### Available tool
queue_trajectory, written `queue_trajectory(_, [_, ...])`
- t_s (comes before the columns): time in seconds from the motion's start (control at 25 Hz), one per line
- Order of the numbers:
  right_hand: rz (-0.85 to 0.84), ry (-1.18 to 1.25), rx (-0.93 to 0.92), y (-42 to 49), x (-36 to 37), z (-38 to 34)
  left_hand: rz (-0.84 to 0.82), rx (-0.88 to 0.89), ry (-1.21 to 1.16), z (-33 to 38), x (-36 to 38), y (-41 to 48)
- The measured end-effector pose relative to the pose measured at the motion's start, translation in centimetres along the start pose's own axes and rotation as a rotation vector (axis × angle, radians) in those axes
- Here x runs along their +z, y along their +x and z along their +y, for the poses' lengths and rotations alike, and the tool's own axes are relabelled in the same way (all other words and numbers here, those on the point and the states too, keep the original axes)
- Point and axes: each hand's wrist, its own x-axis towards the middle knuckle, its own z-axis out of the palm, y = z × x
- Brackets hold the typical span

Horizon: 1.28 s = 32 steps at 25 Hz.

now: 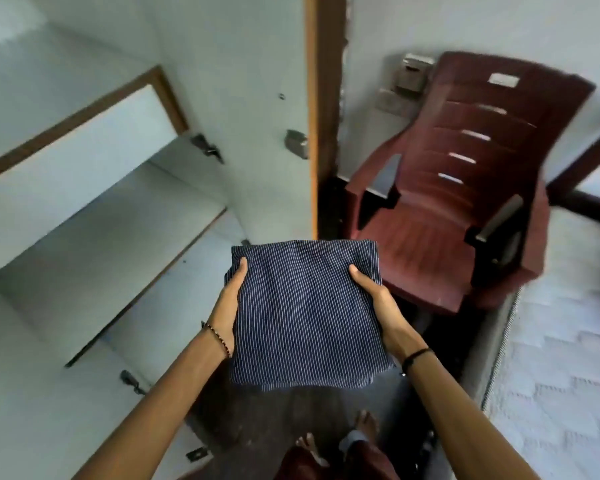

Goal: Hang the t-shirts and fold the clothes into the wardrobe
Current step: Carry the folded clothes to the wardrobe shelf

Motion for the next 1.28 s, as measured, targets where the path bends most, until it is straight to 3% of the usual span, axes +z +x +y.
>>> queue_trajectory(0.24, [-0.17,-0.16,0.037,5.0,11.9,-2.5,0.118,0.11,-0.071,5.8,-8.4,0.6])
queue_trajectory(0.44, [-0.347,-0.287,0.06,9.7,22.2,-4.9,0.359,0.225,-0.168,12.1,-13.6,0.6])
queue_trajectory(0.68, [-0.537,-0.343,0.056,13.9,33.1,-9.5,0.52,0.416,-0.248,20.5,-17.1,0.9])
queue_trajectory(1.04, [-0.712,-0.485,-0.009,20.4,50.1,-13.0,0.641,0.553,-0.38,31.5,-26.0,3.6])
queue_trajectory(1.28, [-0.749,-0.584,-0.014,25.3,60.7,-13.6,0.65,0.515,-0.366,39.4,-34.3,7.7])
